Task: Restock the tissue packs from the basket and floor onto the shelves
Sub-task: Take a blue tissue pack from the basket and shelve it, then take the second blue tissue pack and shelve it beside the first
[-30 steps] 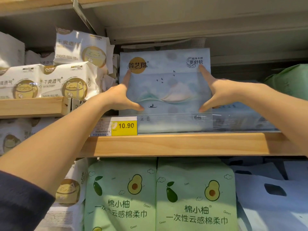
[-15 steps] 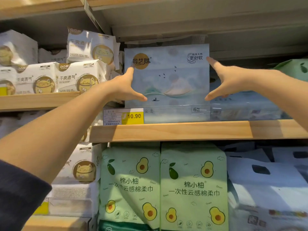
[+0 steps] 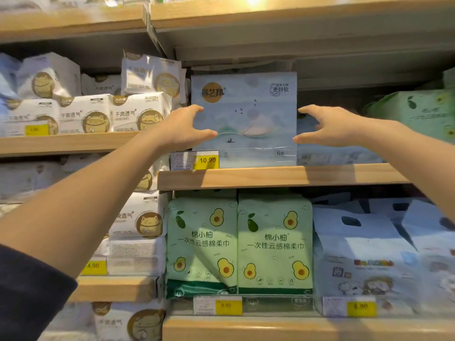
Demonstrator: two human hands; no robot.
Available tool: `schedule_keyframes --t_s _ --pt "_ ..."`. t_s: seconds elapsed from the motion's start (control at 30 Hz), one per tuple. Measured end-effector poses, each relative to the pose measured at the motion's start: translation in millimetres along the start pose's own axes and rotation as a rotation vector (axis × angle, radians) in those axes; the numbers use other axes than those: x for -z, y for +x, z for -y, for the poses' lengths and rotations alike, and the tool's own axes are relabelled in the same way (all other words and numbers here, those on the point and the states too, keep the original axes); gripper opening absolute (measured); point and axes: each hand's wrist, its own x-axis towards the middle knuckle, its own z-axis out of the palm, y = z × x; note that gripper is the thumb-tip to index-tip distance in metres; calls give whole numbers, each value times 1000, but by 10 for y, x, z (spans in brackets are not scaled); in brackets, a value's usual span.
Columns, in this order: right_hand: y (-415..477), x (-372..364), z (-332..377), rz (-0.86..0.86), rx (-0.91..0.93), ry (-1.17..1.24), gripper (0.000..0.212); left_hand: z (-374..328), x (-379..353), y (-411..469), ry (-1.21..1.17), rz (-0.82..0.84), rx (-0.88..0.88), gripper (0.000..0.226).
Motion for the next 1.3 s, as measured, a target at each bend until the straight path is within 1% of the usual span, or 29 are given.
schedule_keyframes --t_s 0.1,0.3,0.43,0.57,0.67,0.8,0.9,1.03,1.2,1.3 --pt "-184 24 16 28 -4 21 73 -96 51 -221 18 15 16 69" --pt "-647 123 -25 31 27 80 71 -410 182 -741 13 51 67 67" --pt "-1049 177 -188 76 36 110 73 -699 195 -1106 11 77 131 68" --pt "-1538 235 -387 98 70 111 70 -1064 128 -1522 -29 80 175 67" --pt "-1940 244 -544 169 99 196 70 -1312 40 -1885 -46 106 188 66" --pt "-2429 208 -654 258 72 216 76 -1543 -116 -2335 -17 234 227 67" --pt "-2778 81 -710 314 53 221 74 -1657 -272 -2654 52 348 212 68" --pt "-3315 -134 -737 378 50 259 70 -1712 -516 -3083 46 493 191 69" --pt "-4032 -489 -762 485 -46 289 75 -1680 -821 -3747 11 623 171 67" --pt "-4511 -664 -717 521 -123 303 69 -1634 -959 -4204 -4 701 182 67"
